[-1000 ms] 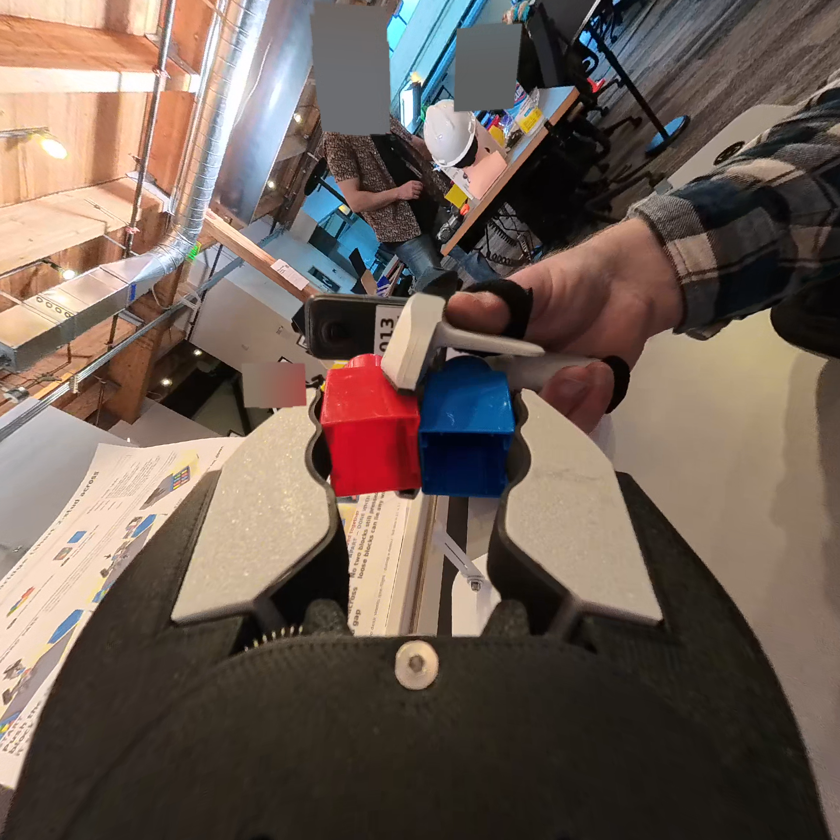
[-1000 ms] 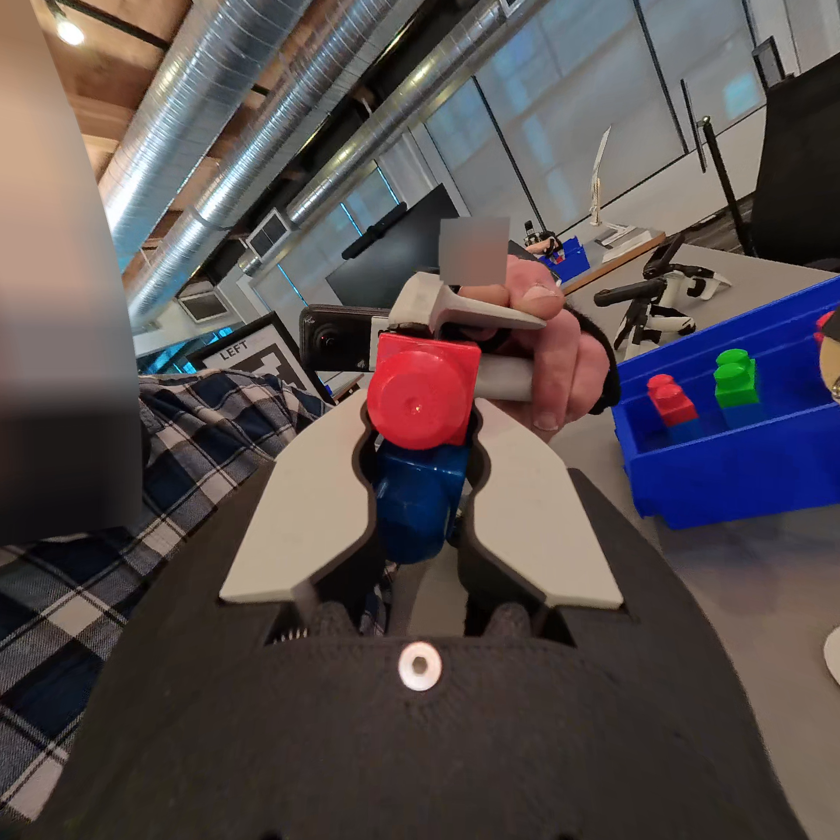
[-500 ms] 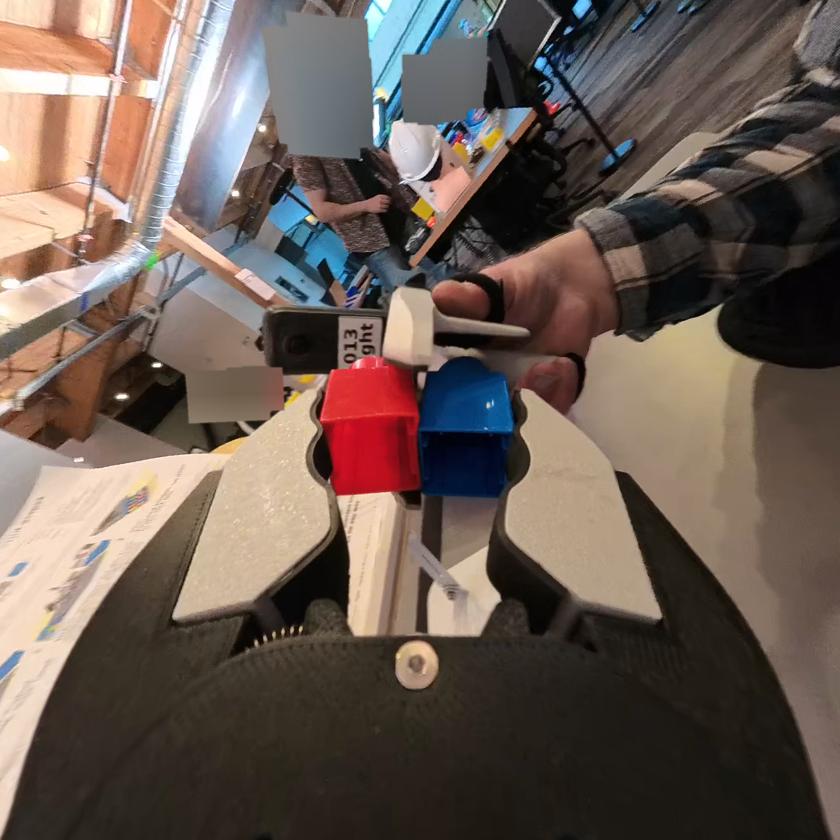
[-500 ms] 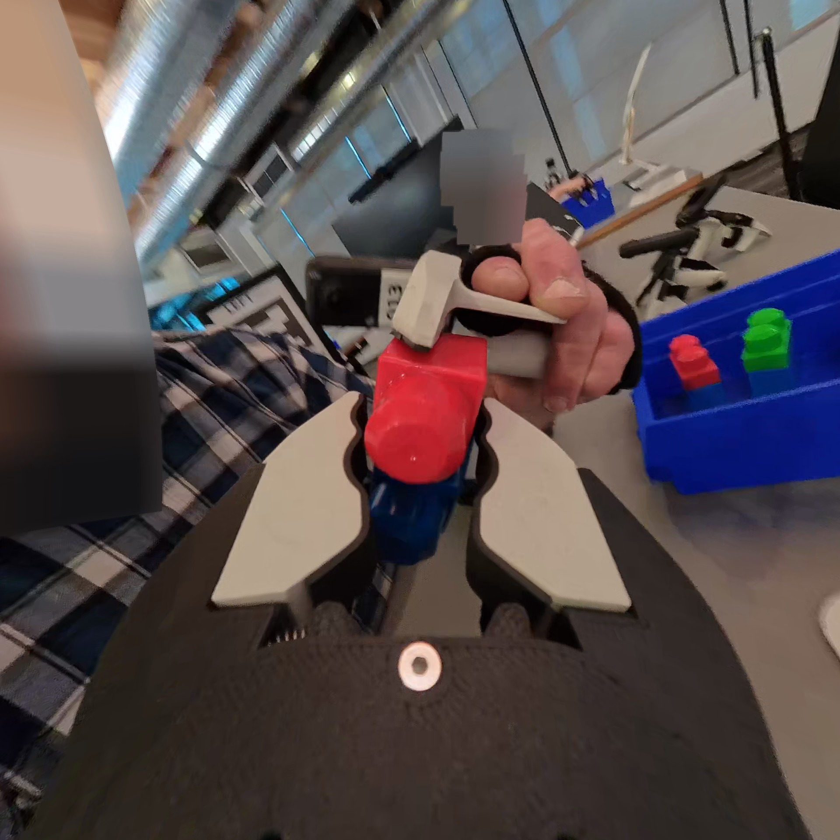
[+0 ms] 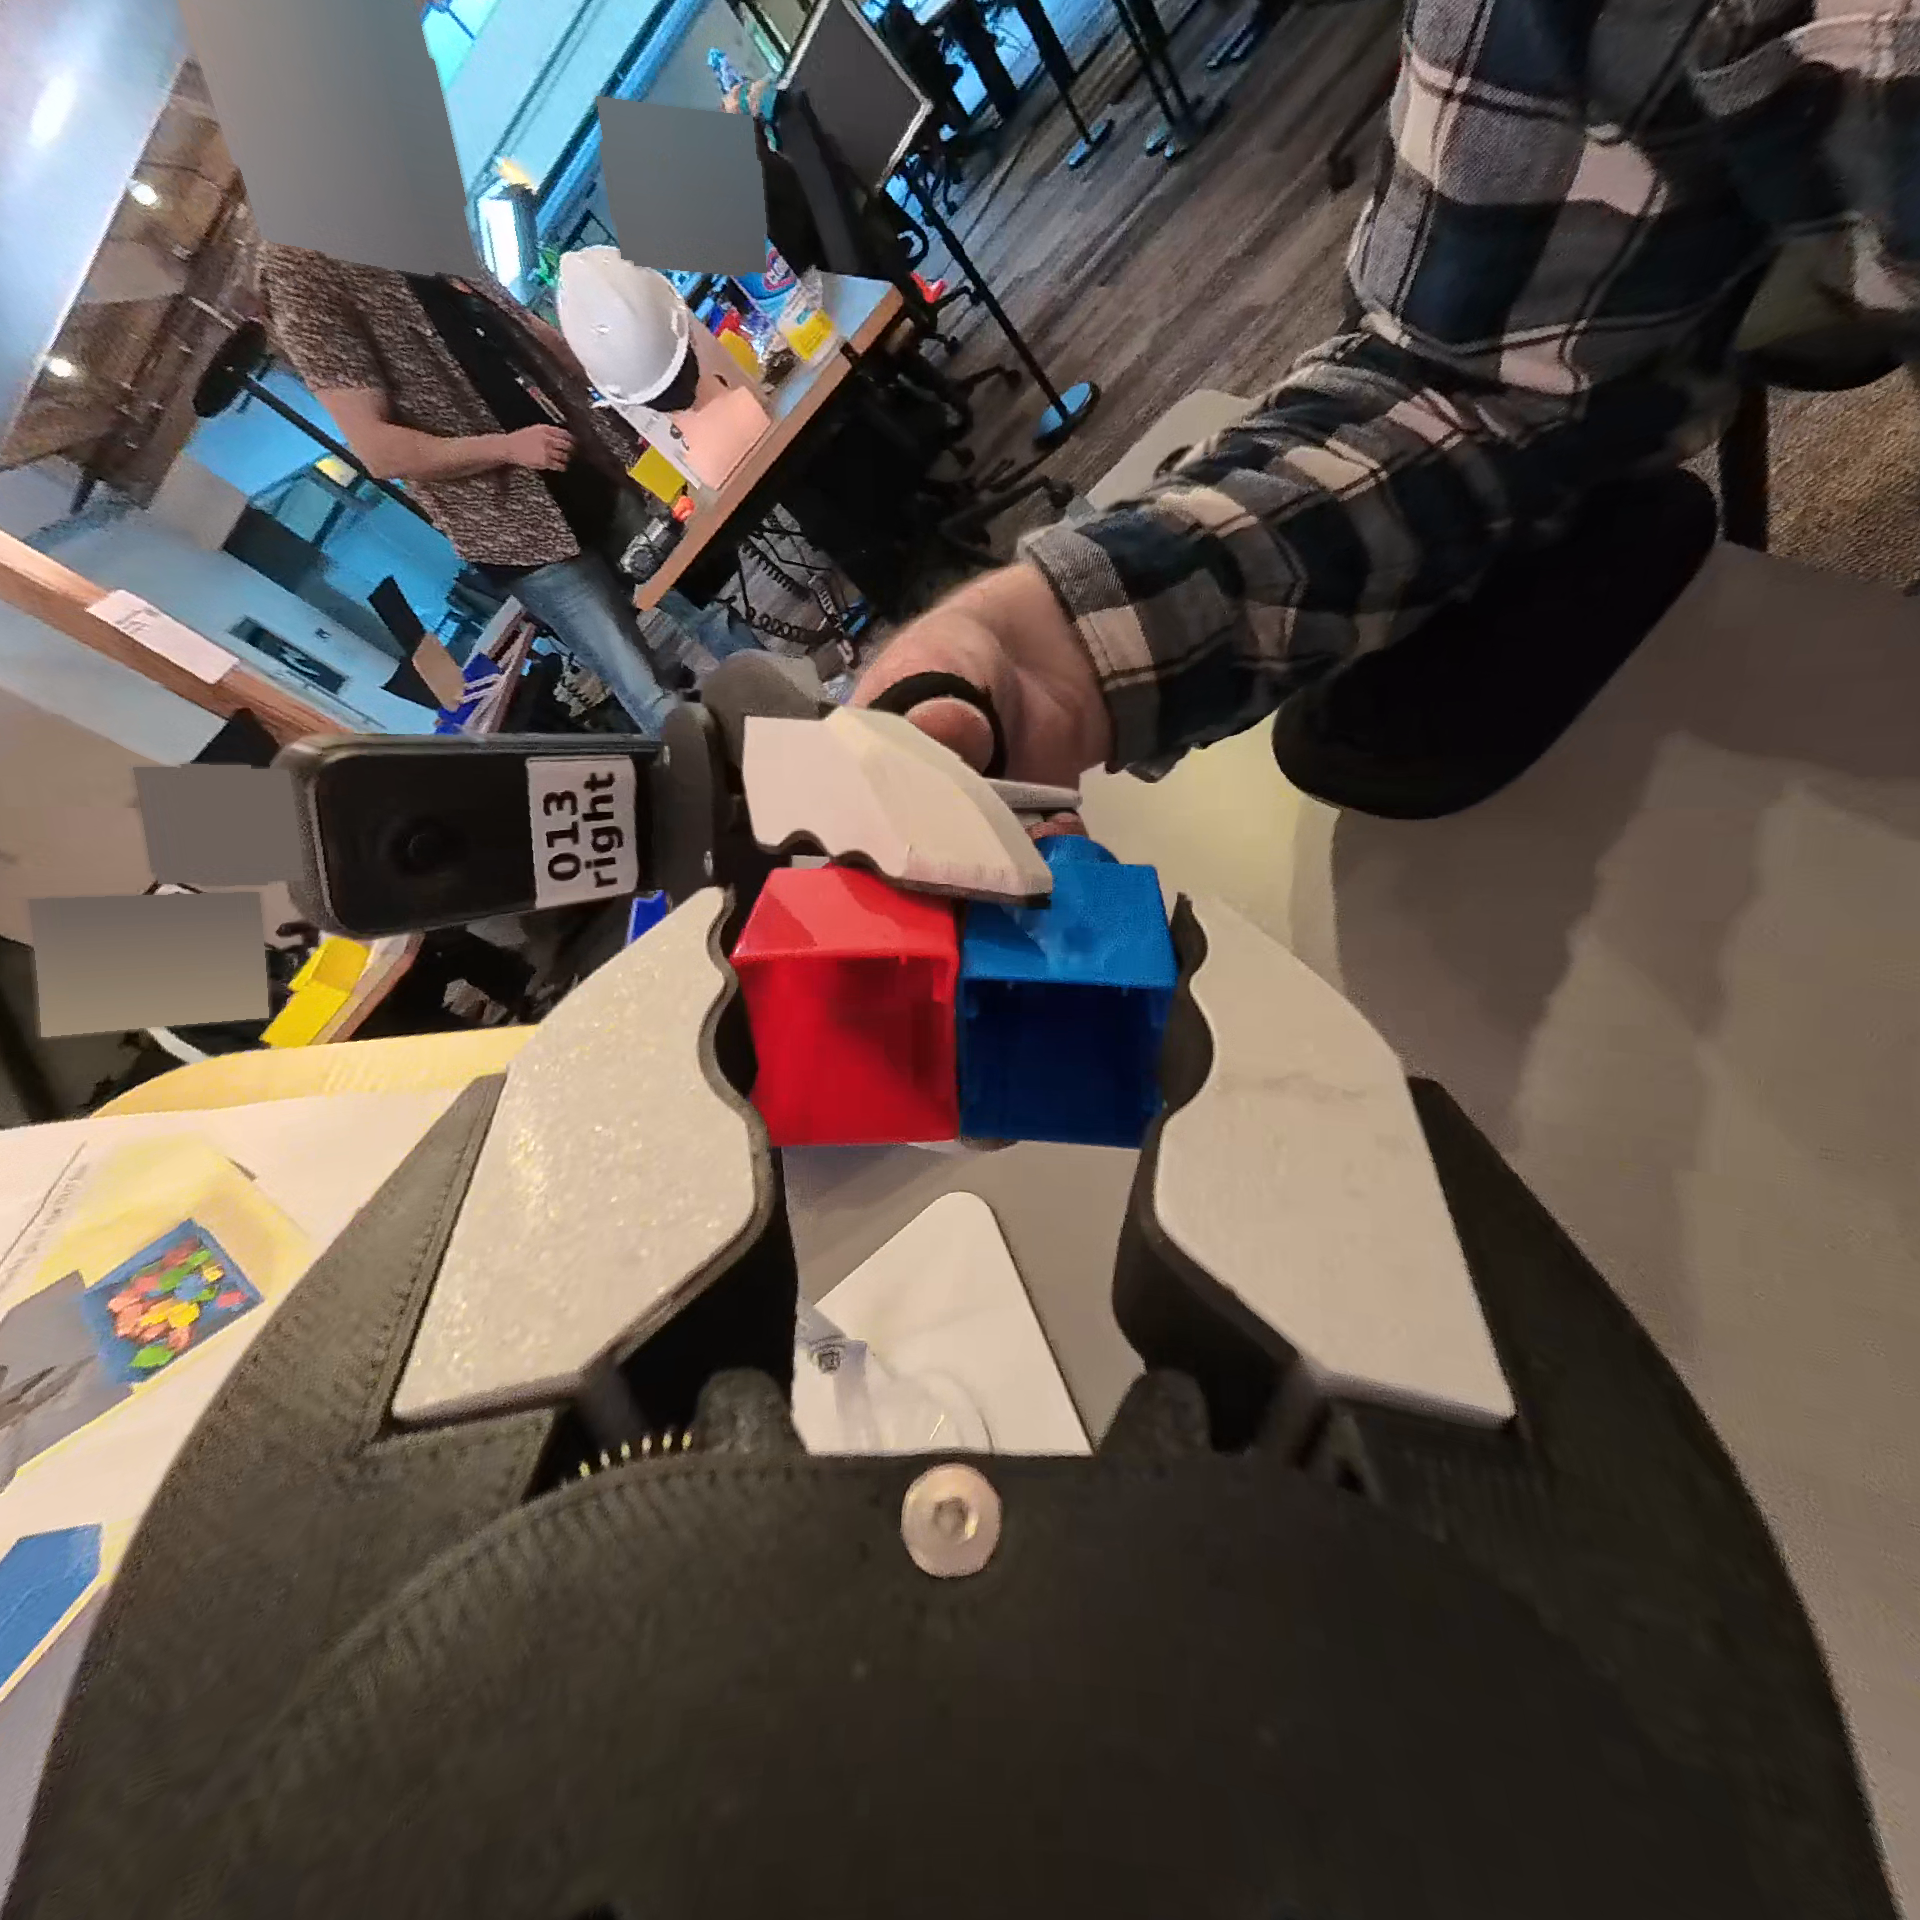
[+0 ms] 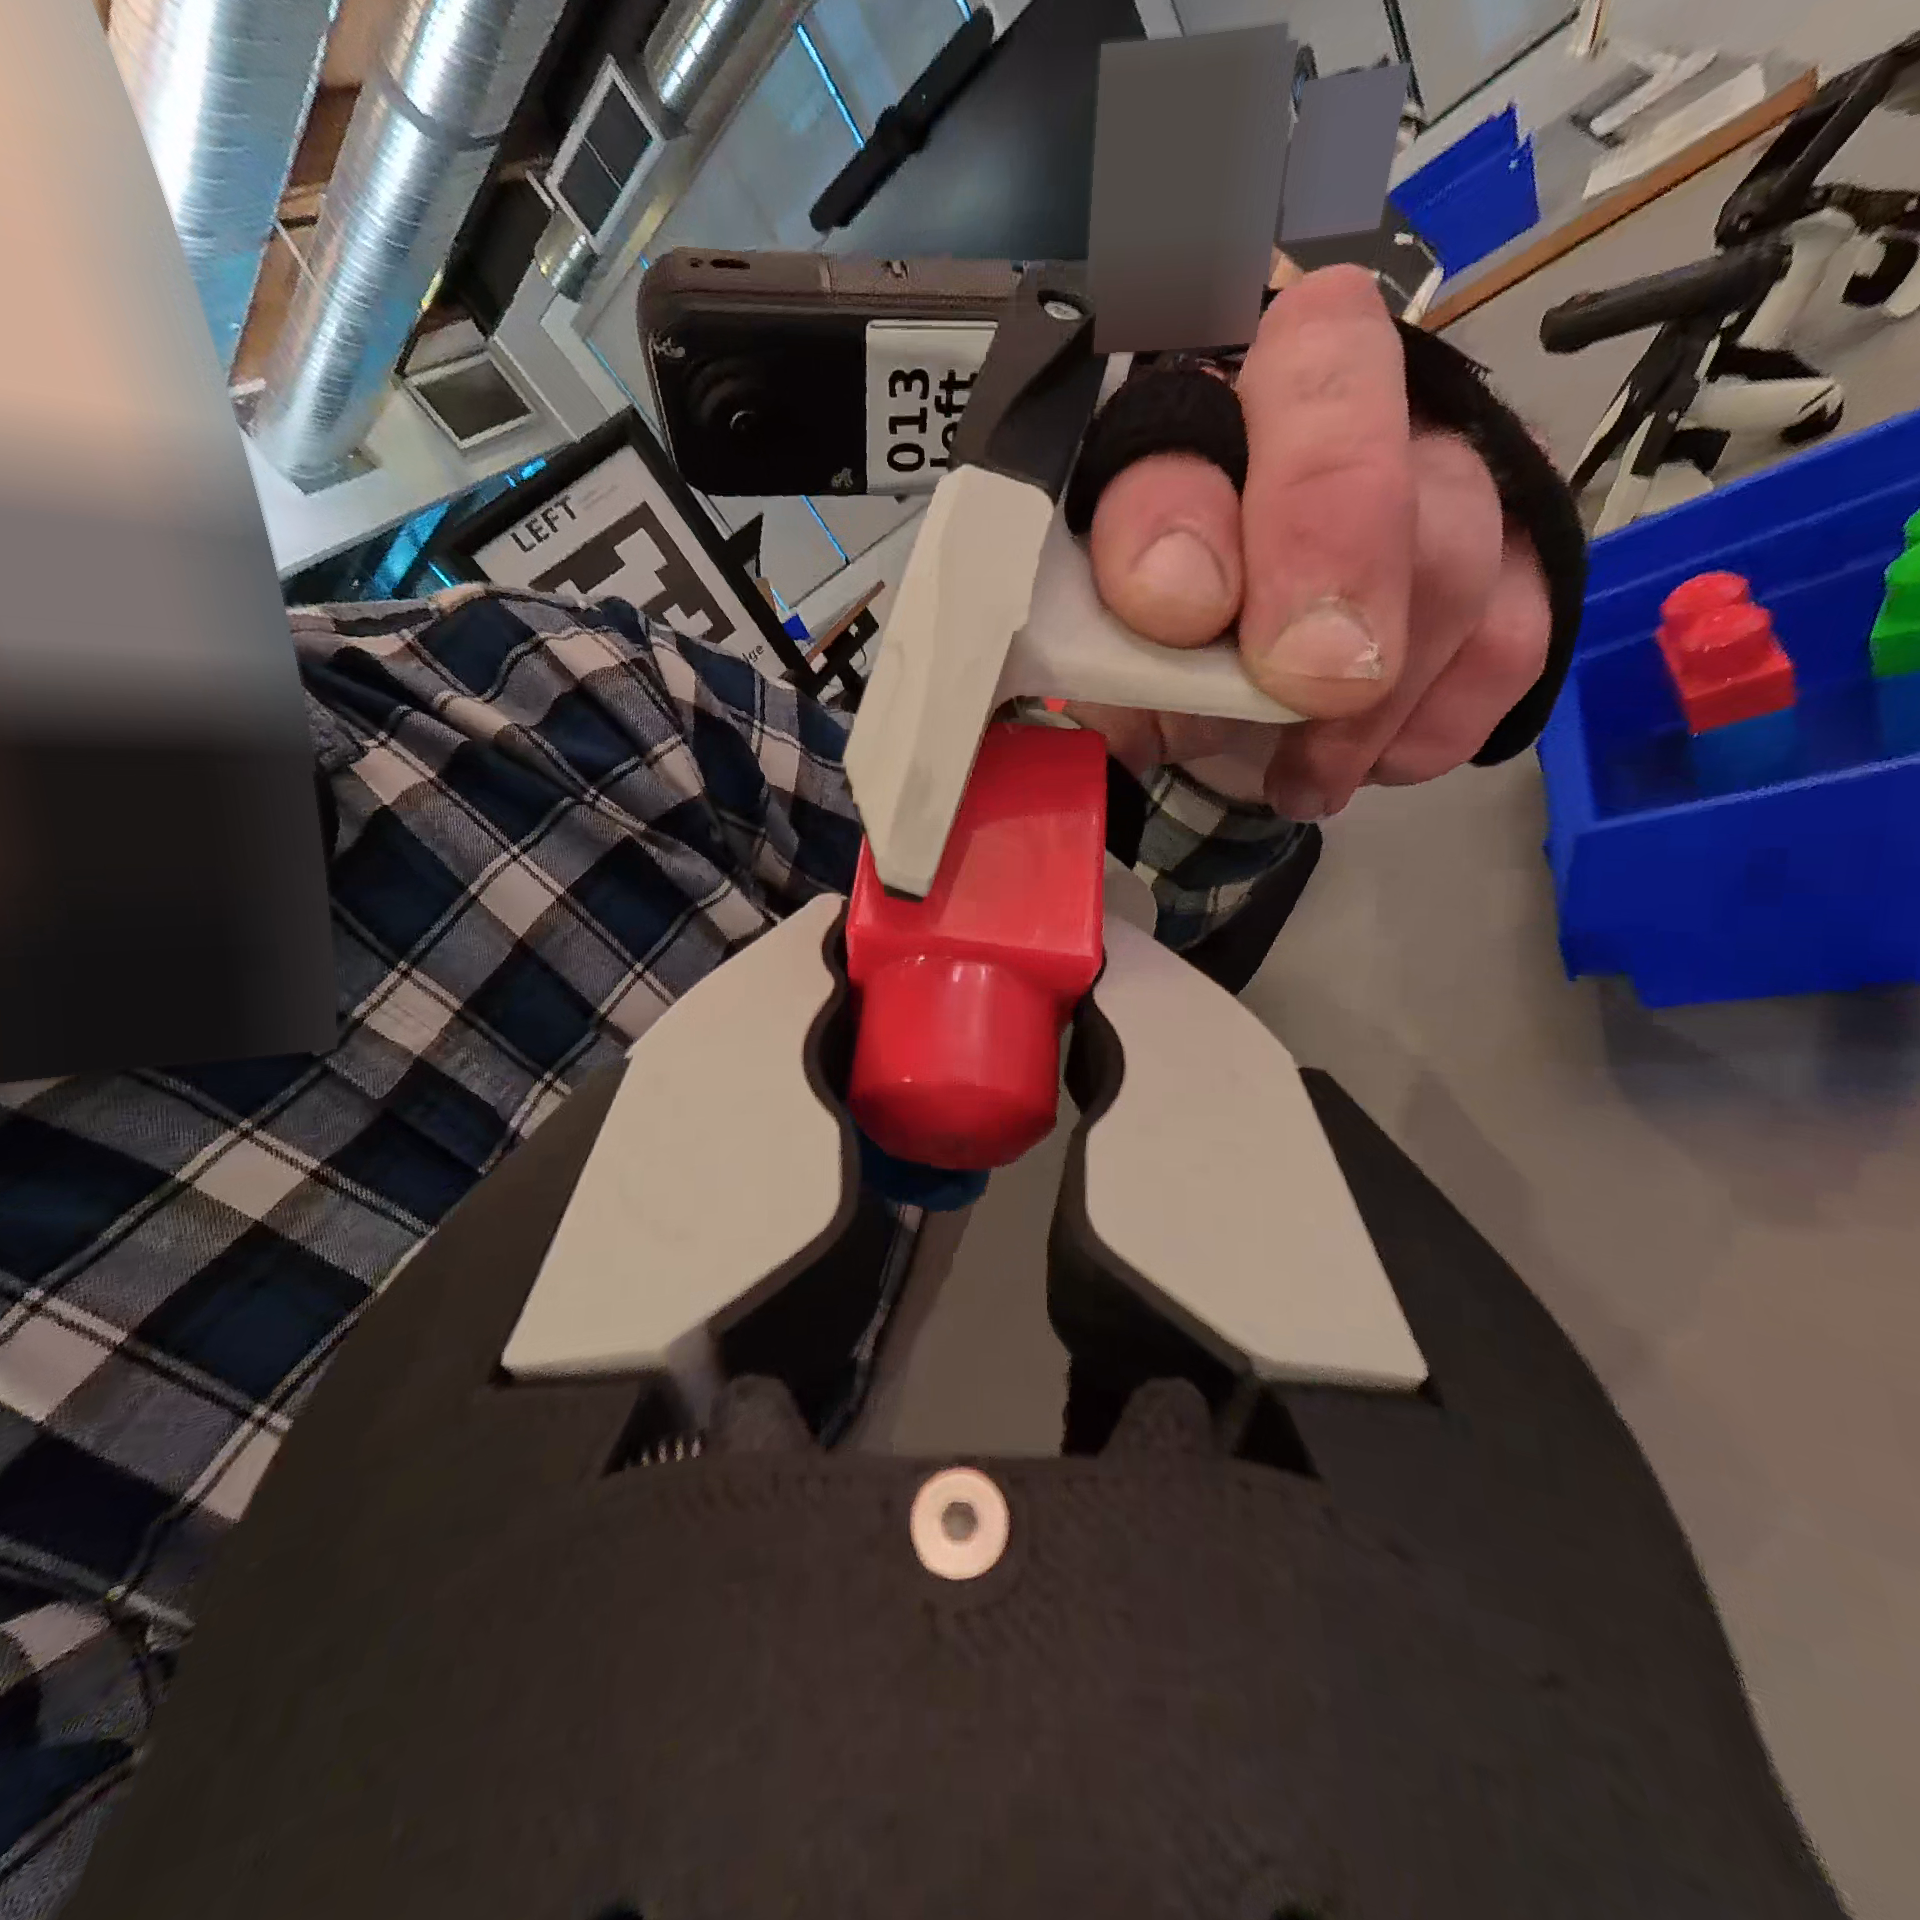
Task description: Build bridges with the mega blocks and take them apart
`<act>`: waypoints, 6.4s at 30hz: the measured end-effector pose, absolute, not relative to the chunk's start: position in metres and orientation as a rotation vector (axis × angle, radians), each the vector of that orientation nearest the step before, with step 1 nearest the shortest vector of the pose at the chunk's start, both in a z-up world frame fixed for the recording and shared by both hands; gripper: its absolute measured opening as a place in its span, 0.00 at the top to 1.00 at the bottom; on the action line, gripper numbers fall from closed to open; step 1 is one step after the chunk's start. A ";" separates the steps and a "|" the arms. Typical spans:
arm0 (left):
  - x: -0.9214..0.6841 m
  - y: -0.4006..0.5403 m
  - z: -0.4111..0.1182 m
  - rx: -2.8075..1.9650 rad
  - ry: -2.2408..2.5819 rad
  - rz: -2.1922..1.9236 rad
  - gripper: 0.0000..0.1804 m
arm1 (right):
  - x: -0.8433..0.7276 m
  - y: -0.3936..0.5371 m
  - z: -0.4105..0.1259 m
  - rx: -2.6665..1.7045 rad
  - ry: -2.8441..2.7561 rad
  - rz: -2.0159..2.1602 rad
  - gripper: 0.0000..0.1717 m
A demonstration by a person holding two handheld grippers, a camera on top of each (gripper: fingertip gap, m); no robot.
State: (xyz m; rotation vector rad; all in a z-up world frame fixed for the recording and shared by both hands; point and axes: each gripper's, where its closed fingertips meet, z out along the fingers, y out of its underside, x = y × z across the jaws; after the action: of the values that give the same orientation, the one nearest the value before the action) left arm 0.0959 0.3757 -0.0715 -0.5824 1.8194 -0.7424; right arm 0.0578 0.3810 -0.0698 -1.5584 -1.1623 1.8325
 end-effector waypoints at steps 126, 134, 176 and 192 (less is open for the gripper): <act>0.064 0.470 -0.071 -1.259 1.280 -1.247 0.68 | 0.081 0.464 -0.066 -1.364 -0.771 1.193 0.79; 0.077 0.460 -0.078 -1.241 1.206 -1.524 0.80 | 0.075 0.462 -0.073 -1.302 -0.747 1.269 0.79; 0.096 0.502 -0.092 -1.100 1.205 -0.036 0.45 | 0.092 0.487 -0.076 -1.412 -0.266 1.375 0.79; 0.093 0.508 -0.091 -1.032 1.215 0.005 0.41 | 0.082 0.477 -0.072 -1.375 -0.275 1.407 0.79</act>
State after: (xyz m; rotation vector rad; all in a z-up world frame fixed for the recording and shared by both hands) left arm 0.0933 0.5082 -0.0908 -1.0324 1.2149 0.0047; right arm 0.0820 0.4768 -0.0717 -1.3755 -0.2748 1.4073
